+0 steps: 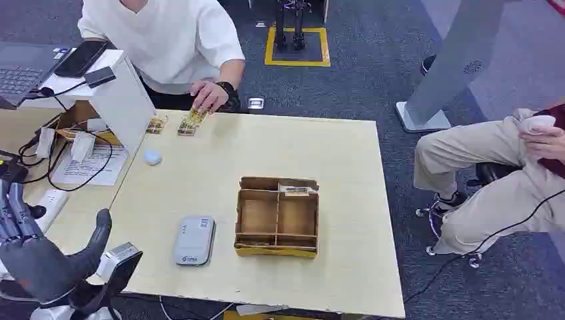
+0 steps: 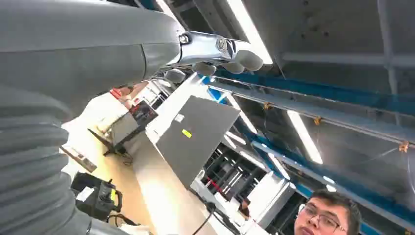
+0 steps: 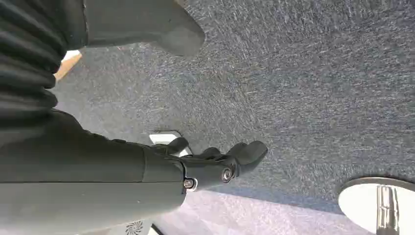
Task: Pass the card to the sensor for recognition and then transmit it.
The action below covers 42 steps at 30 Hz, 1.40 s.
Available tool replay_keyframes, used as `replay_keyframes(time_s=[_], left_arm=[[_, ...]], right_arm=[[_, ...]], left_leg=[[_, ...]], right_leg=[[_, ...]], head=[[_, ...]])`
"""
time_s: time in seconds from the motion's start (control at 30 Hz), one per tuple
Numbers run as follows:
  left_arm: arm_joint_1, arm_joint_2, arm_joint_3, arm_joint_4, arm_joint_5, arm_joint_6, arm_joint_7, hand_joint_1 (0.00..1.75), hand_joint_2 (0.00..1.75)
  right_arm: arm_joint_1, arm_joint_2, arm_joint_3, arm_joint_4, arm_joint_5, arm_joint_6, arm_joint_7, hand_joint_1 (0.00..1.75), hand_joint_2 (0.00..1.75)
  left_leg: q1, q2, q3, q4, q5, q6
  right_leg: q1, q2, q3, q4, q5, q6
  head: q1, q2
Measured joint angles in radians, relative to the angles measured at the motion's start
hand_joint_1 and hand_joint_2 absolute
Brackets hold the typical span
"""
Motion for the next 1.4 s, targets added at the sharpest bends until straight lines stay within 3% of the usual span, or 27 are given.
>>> replay_keyframes(time_s=[0.17, 0.33, 0.43, 0.57, 1.03, 1.4], left_arm=[[-0.021, 0.001, 0.000, 0.008, -0.037, 0.000, -0.012, 0.00, 1.75], [-0.044, 0.005, 0.000, 0.031, -0.225, 0.000, 0.065, 0.00, 1.75], [-0.054, 0.005, -0.001, 0.042, -0.268, 0.000, 0.107, 0.00, 1.75], [-0.084, 0.008, -0.003, 0.089, -0.278, 0.000, 0.150, 0.00, 1.75], [-0.150, 0.013, -0.003, 0.177, -0.300, 0.000, 0.151, 0.00, 1.75], [-0.269, 0.013, -0.003, 0.279, -0.322, 0.000, 0.194, 0.00, 1.75]], right_arm=[[-0.003, 0.000, 0.000, 0.000, 0.010, 0.000, 0.005, 0.00, 1.75], [-0.011, 0.000, 0.001, 0.000, 0.022, 0.000, 0.018, 0.00, 1.75], [-0.014, 0.000, 0.002, 0.000, 0.030, 0.000, 0.021, 0.00, 1.75], [-0.024, 0.000, 0.008, 0.000, 0.044, 0.000, 0.033, 0.00, 1.75], [-0.035, 0.000, 0.029, 0.000, 0.057, 0.000, 0.047, 0.00, 1.75], [-0.051, -0.002, 0.053, 0.000, 0.075, 0.000, 0.069, 0.00, 1.75]], left_leg=[[0.000, 0.001, 0.000, 0.000, 0.000, 0.000], [0.000, 0.001, 0.001, 0.000, 0.000, 0.000], [0.000, 0.002, 0.001, 0.000, 0.000, 0.000], [0.000, 0.002, 0.001, 0.000, 0.000, 0.000], [0.000, 0.002, 0.001, 0.000, 0.000, 0.000], [0.000, 0.002, 0.001, 0.000, 0.001, 0.000]], right_leg=[[0.000, 0.001, 0.000, 0.000, 0.000, 0.000], [0.000, 0.001, 0.000, 0.000, 0.000, 0.000], [0.000, 0.002, 0.000, 0.000, 0.000, 0.000], [0.000, 0.002, 0.000, 0.000, 0.000, 0.000], [0.000, 0.002, 0.000, 0.000, 0.001, 0.000], [0.000, 0.003, 0.000, 0.000, 0.001, 0.000]], head=[[0.000, 0.000], [0.000, 0.000], [0.000, 0.000], [0.000, 0.000], [0.000, 0.000], [0.000, 0.000]])
